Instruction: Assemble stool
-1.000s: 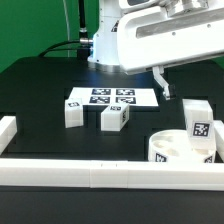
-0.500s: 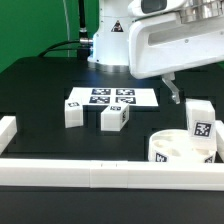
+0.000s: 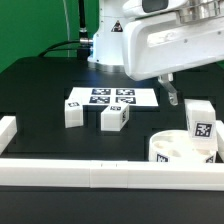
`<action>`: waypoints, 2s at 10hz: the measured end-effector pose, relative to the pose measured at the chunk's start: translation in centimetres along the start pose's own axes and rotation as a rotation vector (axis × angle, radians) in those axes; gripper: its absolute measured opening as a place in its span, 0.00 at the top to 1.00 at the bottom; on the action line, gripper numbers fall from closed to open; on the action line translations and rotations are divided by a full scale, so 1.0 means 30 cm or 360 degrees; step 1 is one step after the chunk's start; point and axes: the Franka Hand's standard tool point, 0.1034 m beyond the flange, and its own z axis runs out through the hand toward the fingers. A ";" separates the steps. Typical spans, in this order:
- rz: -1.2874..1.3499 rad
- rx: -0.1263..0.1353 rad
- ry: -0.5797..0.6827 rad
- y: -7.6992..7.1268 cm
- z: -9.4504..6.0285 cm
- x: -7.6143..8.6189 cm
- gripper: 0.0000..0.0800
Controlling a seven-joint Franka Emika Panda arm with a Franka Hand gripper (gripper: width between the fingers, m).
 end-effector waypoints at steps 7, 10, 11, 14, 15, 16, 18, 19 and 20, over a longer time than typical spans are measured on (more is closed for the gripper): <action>-0.0948 -0.0057 -0.0038 0.013 0.008 0.001 0.19; -0.1400 -0.0097 -0.0094 -0.002 0.023 0.021 0.19; -0.1508 -0.0097 -0.0101 0.008 0.023 0.017 0.19; -0.1674 -0.0094 -0.0111 0.012 0.027 0.015 0.19; -0.1708 -0.0100 -0.0115 0.003 0.039 0.027 0.19; -0.1728 -0.0101 -0.0117 -0.007 0.050 0.036 0.19; -0.1742 -0.0095 -0.0121 -0.021 0.071 0.041 0.19; -0.1745 -0.0088 -0.0125 -0.027 0.081 0.038 0.19; -0.1746 -0.0082 -0.0128 -0.029 0.089 0.033 0.19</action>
Offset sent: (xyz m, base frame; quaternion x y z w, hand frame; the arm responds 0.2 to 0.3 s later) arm 0.0000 0.0000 0.0000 0.0000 0.0000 -0.1938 0.9810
